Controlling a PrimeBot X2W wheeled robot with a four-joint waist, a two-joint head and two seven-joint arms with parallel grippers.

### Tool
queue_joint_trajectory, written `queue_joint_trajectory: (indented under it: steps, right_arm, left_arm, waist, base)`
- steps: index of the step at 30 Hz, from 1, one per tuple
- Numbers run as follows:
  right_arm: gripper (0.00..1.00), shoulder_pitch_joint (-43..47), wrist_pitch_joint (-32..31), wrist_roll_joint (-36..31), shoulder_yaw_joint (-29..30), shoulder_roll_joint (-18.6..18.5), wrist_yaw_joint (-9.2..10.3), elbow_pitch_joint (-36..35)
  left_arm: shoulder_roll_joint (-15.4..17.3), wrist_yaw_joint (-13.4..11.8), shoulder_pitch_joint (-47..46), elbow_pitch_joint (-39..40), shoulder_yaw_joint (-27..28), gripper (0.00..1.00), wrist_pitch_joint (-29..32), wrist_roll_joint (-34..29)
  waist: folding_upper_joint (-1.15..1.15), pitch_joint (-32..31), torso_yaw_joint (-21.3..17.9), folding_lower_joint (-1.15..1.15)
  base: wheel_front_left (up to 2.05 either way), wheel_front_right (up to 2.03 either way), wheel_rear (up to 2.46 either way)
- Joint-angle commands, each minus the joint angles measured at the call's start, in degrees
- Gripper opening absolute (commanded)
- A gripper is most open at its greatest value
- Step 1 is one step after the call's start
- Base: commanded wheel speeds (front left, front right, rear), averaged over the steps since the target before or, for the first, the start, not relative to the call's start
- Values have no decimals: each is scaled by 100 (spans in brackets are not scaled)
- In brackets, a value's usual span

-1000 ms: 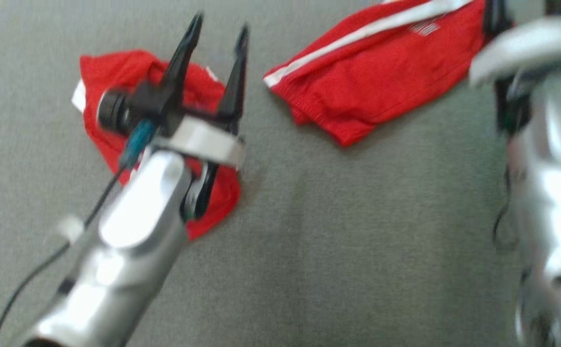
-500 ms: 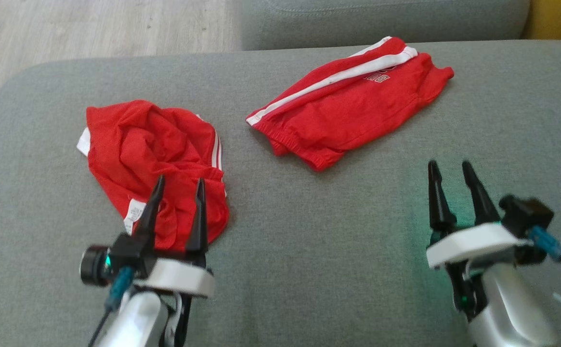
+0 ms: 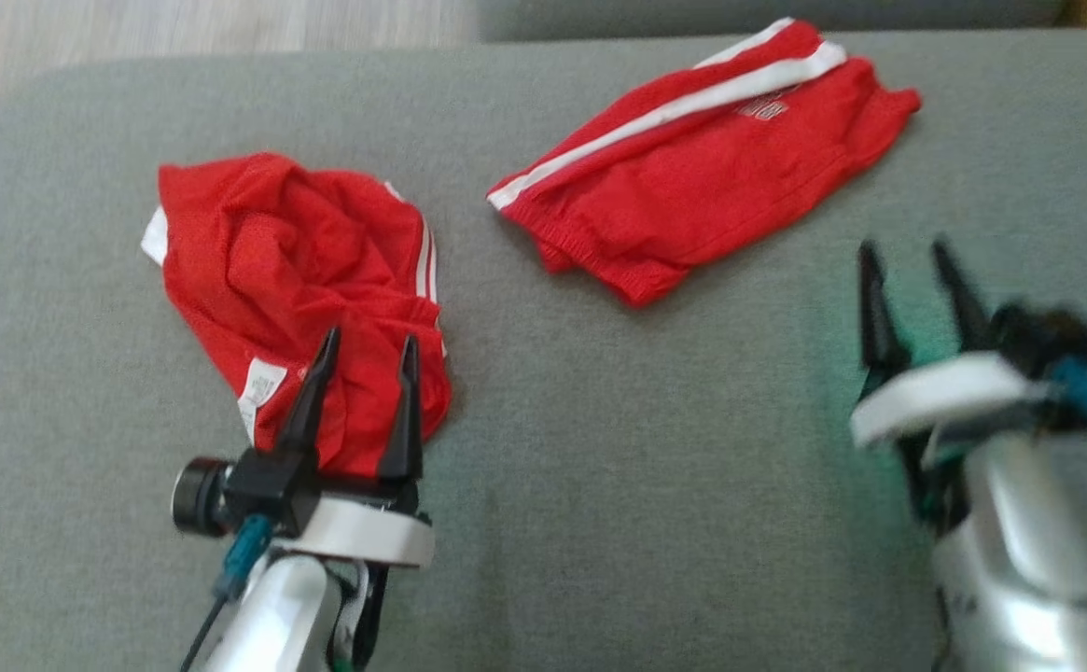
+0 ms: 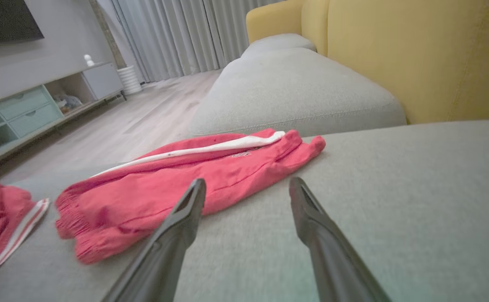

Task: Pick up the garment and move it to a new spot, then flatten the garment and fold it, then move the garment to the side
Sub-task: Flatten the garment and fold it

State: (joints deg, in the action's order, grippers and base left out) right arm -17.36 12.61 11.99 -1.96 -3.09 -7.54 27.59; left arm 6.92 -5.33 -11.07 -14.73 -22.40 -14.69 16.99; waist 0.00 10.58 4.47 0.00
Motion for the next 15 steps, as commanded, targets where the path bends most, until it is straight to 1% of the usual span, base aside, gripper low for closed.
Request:
queue_joint_trajectory:
  steps: [1, 6, 7, 9, 11, 15]
  right_arm:
    - [100, -588, -193, -262, 103, 21, 5, -148]
    - [100, -1597, -1182, -962, 810, -51, 5, 115]
    - [100, -2013, -1527, -1155, 1108, -106, 5, 297]
    - [100, -2413, -1876, -1359, 1396, -191, 5, 553]
    - [100, -2787, -2099, -1559, 1707, -296, 5, 823]
    - [100, -3401, -2318, -2113, 2198, -581, 5, 1353]
  left_arm:
    - [-8, 56, -370, 148, 235, 100, -30, -78]
    - [-169, 219, -629, 102, 241, 100, -30, -167]
    - [-227, 279, -722, 82, 236, 100, -30, -198]
    - [-279, 342, -807, 53, 214, 100, -30, -218]
    - [-322, 380, -890, 19, 211, 100, -30, -214]
    - [-377, 423, -1038, 19, 215, 100, -30, -185]
  waist:
    - [0, 304, 166, 0]
    - [0, 841, 475, 0]
    - [0, 1010, 596, 0]
    - [0, 1179, 731, 0]
    - [0, 1309, 864, 0]
    - [0, 1529, 1124, 0]
  base:
    - [0, 0, 0]
    - [0, 0, 0]
    - [0, 0, 0]
    - [0, 0, 0]
    - [0, 0, 0]
    - [0, 0, 0]
